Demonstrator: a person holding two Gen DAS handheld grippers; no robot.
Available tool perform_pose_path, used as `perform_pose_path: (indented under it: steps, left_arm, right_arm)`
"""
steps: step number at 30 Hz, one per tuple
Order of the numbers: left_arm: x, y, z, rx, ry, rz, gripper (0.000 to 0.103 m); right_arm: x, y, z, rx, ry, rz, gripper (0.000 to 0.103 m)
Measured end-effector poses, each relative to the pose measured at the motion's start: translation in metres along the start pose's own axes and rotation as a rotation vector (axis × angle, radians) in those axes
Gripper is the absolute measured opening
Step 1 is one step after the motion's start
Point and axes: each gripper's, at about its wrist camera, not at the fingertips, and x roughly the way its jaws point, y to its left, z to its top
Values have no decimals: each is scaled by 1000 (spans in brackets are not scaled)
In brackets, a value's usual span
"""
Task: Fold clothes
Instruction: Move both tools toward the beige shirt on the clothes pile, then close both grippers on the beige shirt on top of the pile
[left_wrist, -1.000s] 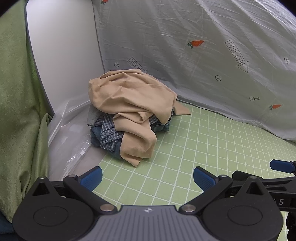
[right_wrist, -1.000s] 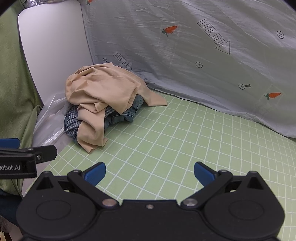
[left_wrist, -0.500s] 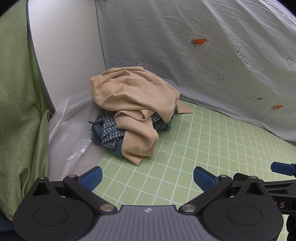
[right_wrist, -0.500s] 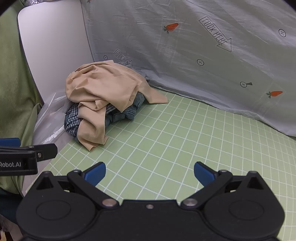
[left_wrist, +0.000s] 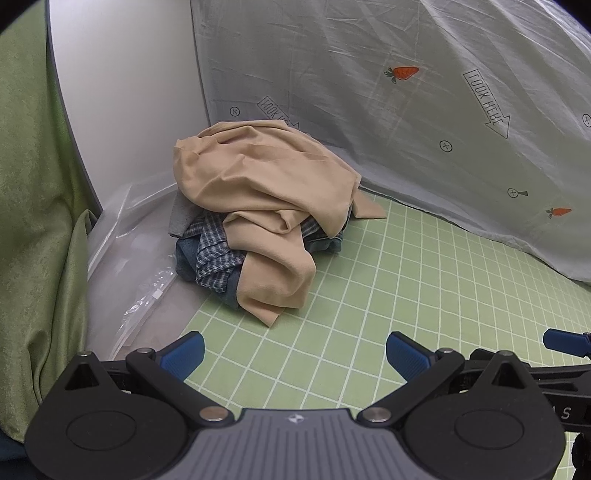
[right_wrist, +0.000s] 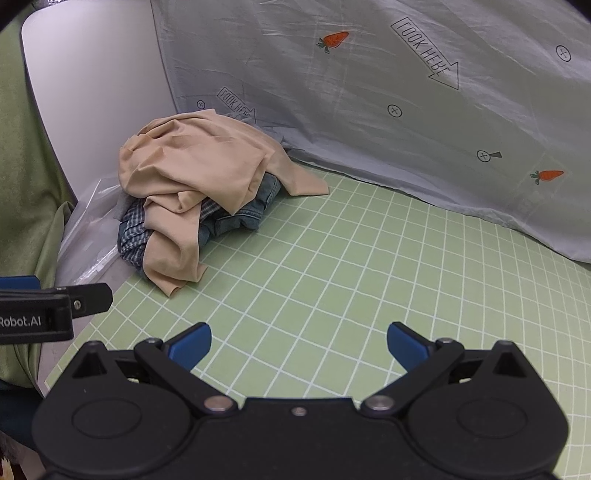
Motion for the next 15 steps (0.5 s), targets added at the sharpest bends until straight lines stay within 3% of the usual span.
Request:
perform_pose_path:
  steps: [9, 15]
  left_arm:
    - [28, 9, 22, -39, 13, 7, 103]
    - [60, 27, 52, -66, 15, 42, 103]
  right_arm:
    - [21, -1, 20, 0, 10, -19, 103]
    - [50, 2, 52, -6, -7, -35, 102]
